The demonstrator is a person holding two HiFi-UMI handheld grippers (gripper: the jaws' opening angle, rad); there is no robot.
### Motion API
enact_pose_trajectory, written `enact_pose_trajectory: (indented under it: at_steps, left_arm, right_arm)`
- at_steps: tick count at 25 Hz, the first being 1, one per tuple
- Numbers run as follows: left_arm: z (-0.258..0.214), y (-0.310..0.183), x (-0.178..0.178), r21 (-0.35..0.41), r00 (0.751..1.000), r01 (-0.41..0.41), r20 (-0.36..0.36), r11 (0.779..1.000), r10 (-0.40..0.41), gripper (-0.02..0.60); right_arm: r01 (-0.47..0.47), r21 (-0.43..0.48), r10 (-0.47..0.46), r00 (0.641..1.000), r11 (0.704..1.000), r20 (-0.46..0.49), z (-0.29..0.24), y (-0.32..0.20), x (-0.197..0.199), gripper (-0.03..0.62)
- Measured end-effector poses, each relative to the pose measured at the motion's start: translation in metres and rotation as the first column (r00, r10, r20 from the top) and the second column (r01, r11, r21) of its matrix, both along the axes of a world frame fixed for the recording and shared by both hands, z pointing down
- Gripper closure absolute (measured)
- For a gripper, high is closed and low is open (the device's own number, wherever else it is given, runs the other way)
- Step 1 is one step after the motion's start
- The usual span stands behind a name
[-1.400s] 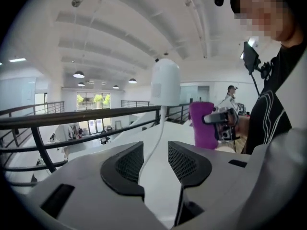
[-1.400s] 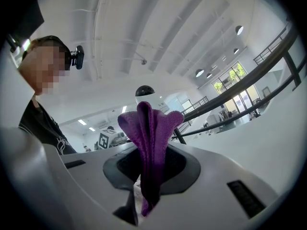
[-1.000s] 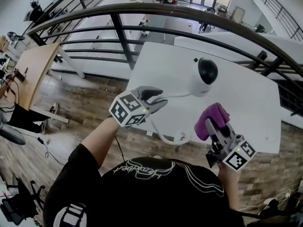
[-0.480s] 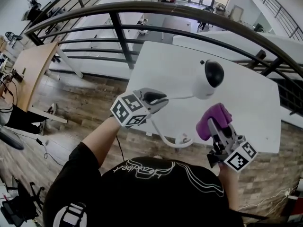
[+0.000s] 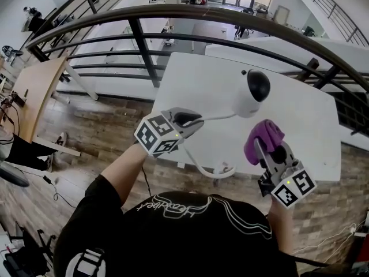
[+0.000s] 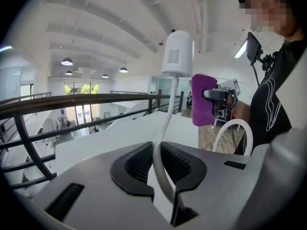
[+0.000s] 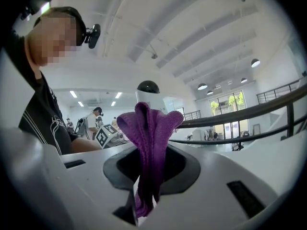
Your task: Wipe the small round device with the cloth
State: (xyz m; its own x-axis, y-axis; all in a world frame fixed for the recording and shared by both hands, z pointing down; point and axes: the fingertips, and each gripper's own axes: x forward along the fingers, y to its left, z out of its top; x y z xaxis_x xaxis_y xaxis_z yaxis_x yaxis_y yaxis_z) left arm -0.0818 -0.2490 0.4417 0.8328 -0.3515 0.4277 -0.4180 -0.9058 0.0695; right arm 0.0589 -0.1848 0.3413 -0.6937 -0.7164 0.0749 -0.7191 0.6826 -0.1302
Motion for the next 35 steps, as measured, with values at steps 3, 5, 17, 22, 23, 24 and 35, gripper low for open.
enact_pose_trajectory:
  at_steps: [3, 5, 17, 22, 23, 24, 35]
  left_arm:
    - [0.001, 0.000, 0.000, -0.006, 1.000, 0.001, -0.001, 1.000, -0.001, 0.520]
    - [0.001, -0.001, -0.001, -0.009, 1.000, 0.002, 0.000, 1.000, -0.002, 0.520]
    - [0.001, 0.000, 0.000, -0.014, 1.000, 0.002, 0.002, 1.000, -0.002, 0.520]
    - [0.000, 0.000, 0.001, -0.017, 1.000, 0.008, 0.000, 1.000, -0.008, 0.520]
    - [0.000, -0.001, 0.001, -0.018, 1.000, 0.009, -0.001, 1.000, -0.009, 0.520]
    - [-0.001, -0.001, 0.001, -0.019, 1.000, 0.010, -0.002, 1.000, -0.010, 0.520]
    - [-0.001, -0.002, -0.003, -0.027, 1.000, 0.016, -0.017, 0.999, -0.017, 0.520]
  right_arm:
    - [-0.031, 0.102, 0.043, 0.992, 0.994, -0.119, -0.020, -0.005, 0.005, 0.533]
    - [-0.048, 0.187, 0.084, 0.978, 0.981, -0.190, -0.040, -0.008, 0.008, 0.533]
    - [0.017, 0.583, 0.281, 0.864, 0.812, -0.417, -0.151, 0.001, -0.034, 0.533]
    - [0.129, 0.687, 0.419, 0.708, 0.715, -0.568, -0.156, 0.000, -0.058, 0.533]
    - [0.145, 0.701, 0.451, 0.672, 0.698, -0.587, -0.155, -0.002, -0.061, 0.533]
    - [0.160, 0.713, 0.477, 0.642, 0.683, -0.601, -0.154, -0.004, -0.063, 0.533]
    - [0.228, 0.736, 0.555, 0.527, 0.638, -0.644, -0.135, -0.011, -0.081, 0.533]
